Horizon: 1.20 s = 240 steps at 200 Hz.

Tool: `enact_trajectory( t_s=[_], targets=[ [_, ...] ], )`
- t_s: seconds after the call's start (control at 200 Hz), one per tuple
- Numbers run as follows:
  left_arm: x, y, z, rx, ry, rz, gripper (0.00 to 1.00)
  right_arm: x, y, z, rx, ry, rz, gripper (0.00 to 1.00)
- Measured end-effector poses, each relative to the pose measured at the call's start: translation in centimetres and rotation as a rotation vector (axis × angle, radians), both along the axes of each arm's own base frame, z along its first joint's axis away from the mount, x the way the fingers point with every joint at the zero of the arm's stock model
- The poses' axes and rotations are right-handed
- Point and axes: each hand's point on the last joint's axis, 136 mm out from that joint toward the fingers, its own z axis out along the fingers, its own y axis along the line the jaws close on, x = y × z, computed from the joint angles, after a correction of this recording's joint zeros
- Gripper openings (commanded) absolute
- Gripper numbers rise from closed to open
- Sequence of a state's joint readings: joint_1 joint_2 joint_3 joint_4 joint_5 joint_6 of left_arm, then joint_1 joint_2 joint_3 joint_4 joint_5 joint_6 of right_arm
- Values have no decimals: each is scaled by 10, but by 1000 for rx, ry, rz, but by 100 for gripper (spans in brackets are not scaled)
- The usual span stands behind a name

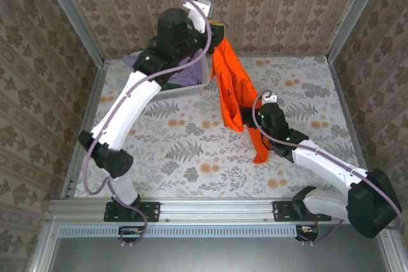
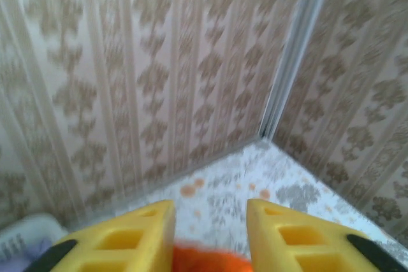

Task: Fold and stack the t-shirts

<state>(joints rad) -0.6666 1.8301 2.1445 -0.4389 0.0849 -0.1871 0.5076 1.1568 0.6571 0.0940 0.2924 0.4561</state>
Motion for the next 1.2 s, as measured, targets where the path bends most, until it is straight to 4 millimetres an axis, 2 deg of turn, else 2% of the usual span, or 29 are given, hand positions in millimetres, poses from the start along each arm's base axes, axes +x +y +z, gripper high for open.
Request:
enact_trajectory(
  t_s=[0.03, 0.06, 0.11, 0.19, 0.285, 0.355, 0.415, 0.48, 0.65, 0.725, 0.79, 0.86, 0.985, 1.075, 1.2],
  targets=[
    [12, -1, -21, 18, 53, 16, 72, 1, -3, -2, -2, 5, -16, 86],
    [25, -1, -44, 36, 112, 36, 77, 2, -7, -5, -2, 13, -30, 86],
    [46, 4, -88, 67, 224, 77, 80, 4, -12, -11, -7, 34, -54, 85],
    [73, 27, -164, 124, 413, 162, 82, 6, -21, -25, -15, 80, -93, 84],
    [81, 66, -237, 175, 591, 263, 83, 8, -31, -38, -19, 136, -137, 84],
    [79, 89, -266, 216, 674, 319, 83, 11, -37, -42, -12, 158, -163, 83],
    [80, 94, -273, 240, 689, 340, 83, 12, -39, -46, -4, 171, -177, 83],
    [81, 87, -270, 265, 676, 338, 83, 12, -41, -49, 2, 183, -185, 83],
    [93, 38, -262, 353, 574, 268, 83, 11, -40, -53, 4, 204, -185, 83],
    [96, 19, -271, 397, 551, 236, 82, 11, -40, -53, 5, 203, -185, 82],
    [98, 11, -285, 441, 547, 227, 80, 12, -40, -53, 4, 203, -184, 82],
    [99, 14, -306, 498, 565, 237, 71, 12, -39, -54, 4, 206, -184, 82],
    [101, 35, -338, 587, 615, 258, 52, 12, -38, -56, 3, 213, -179, 80],
    [103, 48, -346, 603, 643, 257, 35, 12, -36, -59, 5, 223, -171, 79],
    [109, 72, -352, 631, 648, 268, 21, 12, -34, -62, 8, 233, -161, 76]
  ],
)
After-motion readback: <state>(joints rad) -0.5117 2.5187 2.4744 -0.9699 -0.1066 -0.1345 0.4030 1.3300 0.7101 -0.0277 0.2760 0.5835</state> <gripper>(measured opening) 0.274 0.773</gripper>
